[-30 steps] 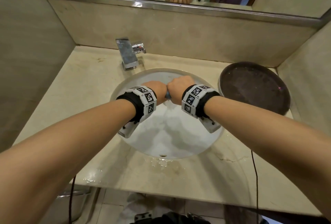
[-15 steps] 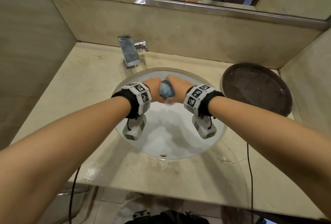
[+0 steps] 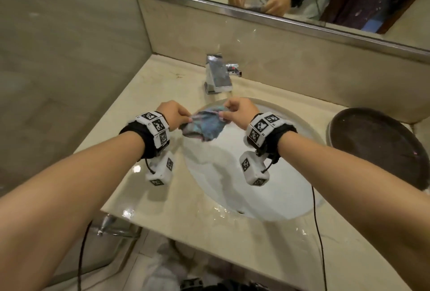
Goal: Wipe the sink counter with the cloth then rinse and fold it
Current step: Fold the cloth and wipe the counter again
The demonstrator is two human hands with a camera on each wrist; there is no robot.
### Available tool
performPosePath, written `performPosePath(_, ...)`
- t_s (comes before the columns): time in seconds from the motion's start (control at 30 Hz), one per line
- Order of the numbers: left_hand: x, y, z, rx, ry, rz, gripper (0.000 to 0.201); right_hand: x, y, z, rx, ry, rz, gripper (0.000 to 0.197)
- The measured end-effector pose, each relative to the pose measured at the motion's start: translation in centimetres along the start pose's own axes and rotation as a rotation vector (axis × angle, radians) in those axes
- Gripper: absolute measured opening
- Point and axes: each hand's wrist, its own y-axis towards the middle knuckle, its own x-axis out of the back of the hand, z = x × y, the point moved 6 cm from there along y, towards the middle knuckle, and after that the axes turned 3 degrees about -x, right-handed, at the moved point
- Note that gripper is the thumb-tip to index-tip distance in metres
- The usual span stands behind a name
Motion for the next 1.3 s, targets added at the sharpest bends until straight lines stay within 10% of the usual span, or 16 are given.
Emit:
performPosePath(0.33, 7.5, 1.0, 8.7, 0.095, -0.167, -0.389, 0.026, -5.3, 4.0, 7.2, 0.042, 0.401, -0.083, 0.032)
performPosePath(1.3, 15.7, 4.9, 13.9, 0.146, -0.206, -0.56, 0.028, -7.9, 11.3, 12.1, -0.157, 0.491, -0.107, 0.035)
